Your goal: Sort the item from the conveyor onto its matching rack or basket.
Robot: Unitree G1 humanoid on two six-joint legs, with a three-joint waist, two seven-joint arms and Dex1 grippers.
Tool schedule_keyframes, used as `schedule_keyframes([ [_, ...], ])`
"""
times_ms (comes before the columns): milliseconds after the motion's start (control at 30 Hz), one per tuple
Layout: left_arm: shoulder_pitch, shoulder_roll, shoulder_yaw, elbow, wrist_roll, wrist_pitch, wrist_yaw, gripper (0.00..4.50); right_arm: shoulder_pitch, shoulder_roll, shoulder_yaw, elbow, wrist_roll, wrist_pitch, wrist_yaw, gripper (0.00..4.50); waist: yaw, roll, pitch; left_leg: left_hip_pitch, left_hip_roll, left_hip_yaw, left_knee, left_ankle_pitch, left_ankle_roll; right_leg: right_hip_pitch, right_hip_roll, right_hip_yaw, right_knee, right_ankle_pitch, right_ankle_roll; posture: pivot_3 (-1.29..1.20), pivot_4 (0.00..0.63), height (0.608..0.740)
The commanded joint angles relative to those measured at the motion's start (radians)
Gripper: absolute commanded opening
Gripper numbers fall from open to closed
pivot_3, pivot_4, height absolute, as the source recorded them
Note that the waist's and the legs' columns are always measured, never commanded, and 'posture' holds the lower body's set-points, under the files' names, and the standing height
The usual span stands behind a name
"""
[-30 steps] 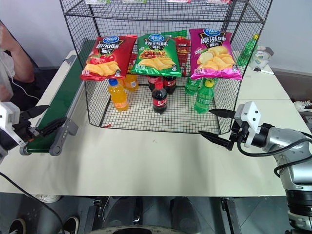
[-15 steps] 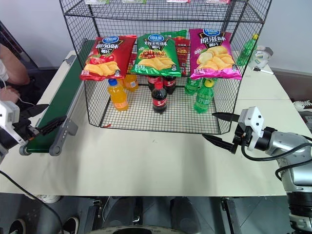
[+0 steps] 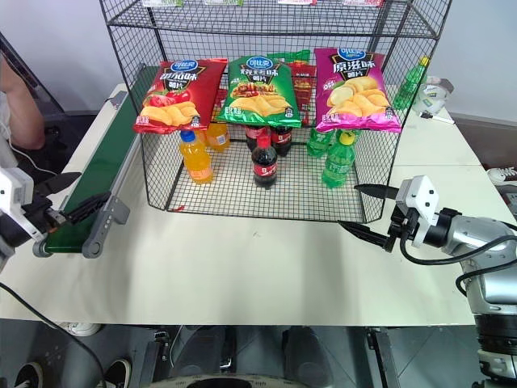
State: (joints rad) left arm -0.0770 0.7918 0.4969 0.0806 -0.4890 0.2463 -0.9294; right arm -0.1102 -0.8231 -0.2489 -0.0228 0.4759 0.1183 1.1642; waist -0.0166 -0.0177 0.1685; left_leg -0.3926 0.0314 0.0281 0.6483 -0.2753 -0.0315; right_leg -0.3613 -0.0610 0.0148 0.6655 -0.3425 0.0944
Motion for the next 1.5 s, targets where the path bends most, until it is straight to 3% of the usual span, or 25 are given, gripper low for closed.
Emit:
schedule_keyframes([
  [33, -0.007, 0.000, 0.010, -0.013, -0.005, -0.022, 0.005, 4.50, -0.002, 0.000, -0.016, 0.001, 0.003, -0.031, 0.012, 4.47, 0.000, 0.000, 0.000, 0.000, 0.000, 0.000, 0.000, 0.000, 0.000, 0.000, 0.000, 0.000, 0.000, 0.000, 0.000, 0.00, 0.150, 0.739],
  [1500, 0.059, -0.029, 0.042, -0.081, -0.097, -0.021, -0.077, 4.50, -0.050, 0.020, 0.037, -0.023, 0.011, -0.020, 0.004, 4.47, -0.001, 0.000, 0.000, 0.000, 0.000, 0.000, 0.000, 0.000, 0.000, 0.000, 0.000, 0.000, 0.001, 0.000, 0.000, 0.00, 0.150, 0.739],
])
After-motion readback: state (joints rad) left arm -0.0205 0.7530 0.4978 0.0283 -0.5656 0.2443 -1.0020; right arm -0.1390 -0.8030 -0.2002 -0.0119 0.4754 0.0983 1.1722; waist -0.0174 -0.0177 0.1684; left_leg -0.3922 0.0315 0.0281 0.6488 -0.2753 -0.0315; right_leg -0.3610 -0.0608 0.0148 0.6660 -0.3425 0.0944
